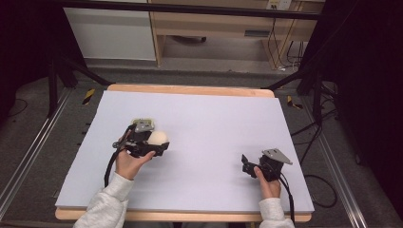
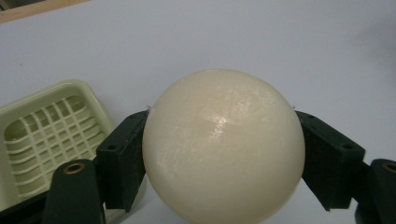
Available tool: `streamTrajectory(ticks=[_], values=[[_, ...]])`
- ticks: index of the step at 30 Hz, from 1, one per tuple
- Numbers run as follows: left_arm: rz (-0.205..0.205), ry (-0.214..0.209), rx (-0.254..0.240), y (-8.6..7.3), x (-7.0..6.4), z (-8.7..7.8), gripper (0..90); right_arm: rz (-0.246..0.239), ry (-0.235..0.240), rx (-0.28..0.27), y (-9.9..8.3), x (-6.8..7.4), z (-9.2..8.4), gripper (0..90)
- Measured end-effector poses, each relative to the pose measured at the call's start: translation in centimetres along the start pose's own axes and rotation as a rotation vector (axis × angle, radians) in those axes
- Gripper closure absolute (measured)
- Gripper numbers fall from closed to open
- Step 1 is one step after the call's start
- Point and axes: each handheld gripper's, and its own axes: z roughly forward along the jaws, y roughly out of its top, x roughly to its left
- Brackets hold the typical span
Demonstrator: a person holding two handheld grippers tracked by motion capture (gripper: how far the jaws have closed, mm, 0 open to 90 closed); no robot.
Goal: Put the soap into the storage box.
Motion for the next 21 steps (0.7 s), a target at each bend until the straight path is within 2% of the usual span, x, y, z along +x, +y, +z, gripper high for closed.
streamTrajectory(ticks=[4, 14, 21], values=[[-0.015, 0.018, -0.008, 0.1, 0.9, -0.4, 24.2, -0.005, -0.002, -0.003, 0.0, 0.0, 0.0, 3.3], [-0.051, 0.054, 0.014, -0.1, 2.9, -0.4, 24.2, 0.0, 0.0, 0.001, 0.0, 0.0, 0.0, 3.3], [-0.059, 0.068, 0.016, 0.1, 3.6, -0.3, 24.2, 0.002, 0.002, 0.001, 0.0, 0.0, 0.0, 3.3]])
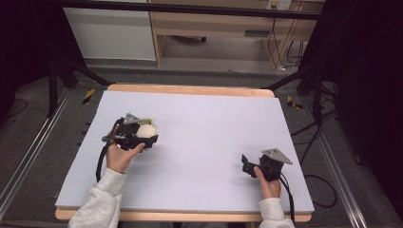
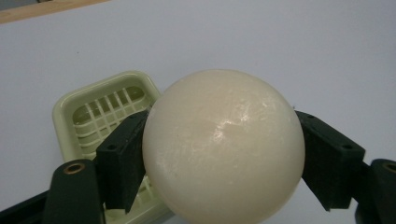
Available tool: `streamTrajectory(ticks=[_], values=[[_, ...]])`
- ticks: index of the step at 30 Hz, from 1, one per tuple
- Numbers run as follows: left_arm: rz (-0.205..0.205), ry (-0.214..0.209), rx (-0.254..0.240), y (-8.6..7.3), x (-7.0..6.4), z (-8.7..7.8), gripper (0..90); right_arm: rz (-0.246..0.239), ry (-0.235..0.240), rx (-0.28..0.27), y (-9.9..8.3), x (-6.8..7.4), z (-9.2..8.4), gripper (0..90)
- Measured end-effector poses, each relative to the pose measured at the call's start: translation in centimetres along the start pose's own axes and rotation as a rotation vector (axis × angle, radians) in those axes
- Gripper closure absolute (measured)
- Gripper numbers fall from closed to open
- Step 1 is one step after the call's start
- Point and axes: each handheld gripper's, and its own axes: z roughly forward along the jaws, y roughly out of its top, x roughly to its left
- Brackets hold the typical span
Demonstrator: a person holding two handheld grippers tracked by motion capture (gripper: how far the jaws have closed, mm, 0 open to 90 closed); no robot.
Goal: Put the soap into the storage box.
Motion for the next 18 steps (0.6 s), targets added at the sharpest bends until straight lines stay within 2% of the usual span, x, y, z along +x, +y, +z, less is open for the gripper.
streamTrajectory(ticks=[18], values=[[-0.031, 0.021, -0.002, 0.8, 2.2, 0.5, 24.2, -0.001, 0.0, -0.001, 0.0, 0.0, 0.0, 3.3]])
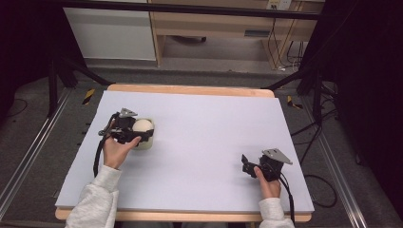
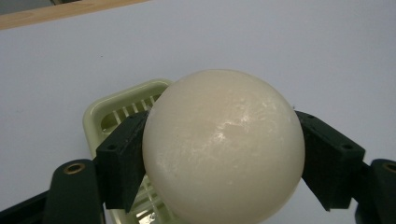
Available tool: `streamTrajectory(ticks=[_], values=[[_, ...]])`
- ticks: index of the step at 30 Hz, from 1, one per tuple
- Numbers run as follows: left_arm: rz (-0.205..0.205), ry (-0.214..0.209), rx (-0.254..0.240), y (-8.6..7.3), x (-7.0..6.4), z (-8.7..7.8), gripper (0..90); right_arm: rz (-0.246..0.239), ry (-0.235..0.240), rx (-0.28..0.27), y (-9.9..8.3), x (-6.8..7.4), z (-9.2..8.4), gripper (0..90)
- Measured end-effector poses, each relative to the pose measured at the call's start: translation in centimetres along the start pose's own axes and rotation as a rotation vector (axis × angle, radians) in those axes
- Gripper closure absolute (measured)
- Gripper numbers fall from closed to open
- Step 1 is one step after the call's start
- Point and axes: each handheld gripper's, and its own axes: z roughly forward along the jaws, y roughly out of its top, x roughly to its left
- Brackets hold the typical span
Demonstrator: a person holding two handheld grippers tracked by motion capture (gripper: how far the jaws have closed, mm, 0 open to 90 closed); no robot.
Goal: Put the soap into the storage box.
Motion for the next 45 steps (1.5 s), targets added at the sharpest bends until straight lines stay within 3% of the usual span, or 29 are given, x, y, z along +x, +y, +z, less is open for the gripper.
streamTrajectory(ticks=[19, 45], values=[[-0.05, 0.04, 0.036, -0.7, 2.5, 1.2, 24.2, -0.011, -0.007, 0.002, 0.0, 0.1, 0.0, 3.3], [-0.043, 0.049, 0.087, -1.2, 3.1, 3.0, 24.2, -0.009, -0.008, 0.001, 0.0, 0.1, 0.0, 3.3]])
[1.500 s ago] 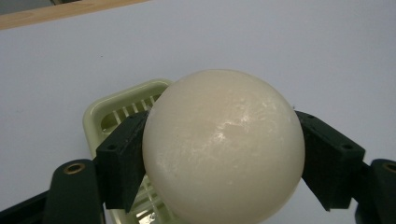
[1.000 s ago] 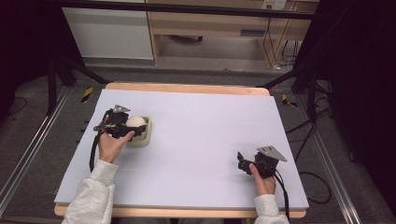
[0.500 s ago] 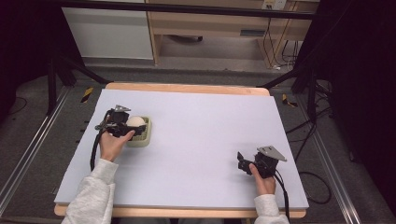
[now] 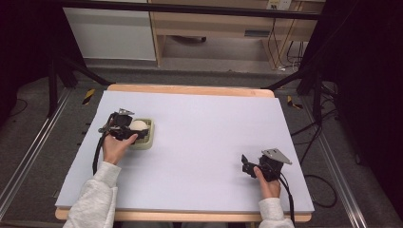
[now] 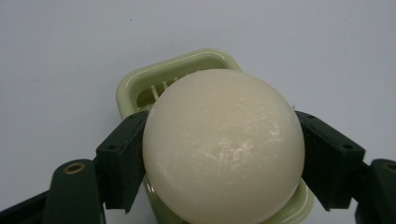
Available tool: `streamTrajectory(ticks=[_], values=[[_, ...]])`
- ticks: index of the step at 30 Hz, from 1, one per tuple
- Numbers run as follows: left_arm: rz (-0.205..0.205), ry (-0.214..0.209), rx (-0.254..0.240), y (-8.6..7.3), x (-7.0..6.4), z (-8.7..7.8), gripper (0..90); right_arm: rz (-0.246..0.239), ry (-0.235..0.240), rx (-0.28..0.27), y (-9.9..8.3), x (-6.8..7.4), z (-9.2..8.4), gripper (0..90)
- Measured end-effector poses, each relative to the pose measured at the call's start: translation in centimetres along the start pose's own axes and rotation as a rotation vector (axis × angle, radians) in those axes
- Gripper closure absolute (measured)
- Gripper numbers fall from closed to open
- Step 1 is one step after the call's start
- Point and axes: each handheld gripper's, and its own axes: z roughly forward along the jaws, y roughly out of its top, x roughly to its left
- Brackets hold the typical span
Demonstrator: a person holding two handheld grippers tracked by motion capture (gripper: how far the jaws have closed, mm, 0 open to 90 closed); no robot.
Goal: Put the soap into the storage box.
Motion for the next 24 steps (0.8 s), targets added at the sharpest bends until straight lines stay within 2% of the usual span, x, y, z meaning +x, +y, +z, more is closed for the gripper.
streamTrajectory(ticks=[24], values=[[0.018, -0.002, 0.021, -0.4, -0.4, 1.0, 24.2, 0.0, 0.0, -0.001, 0.0, 0.0, 0.0, 3.3]])
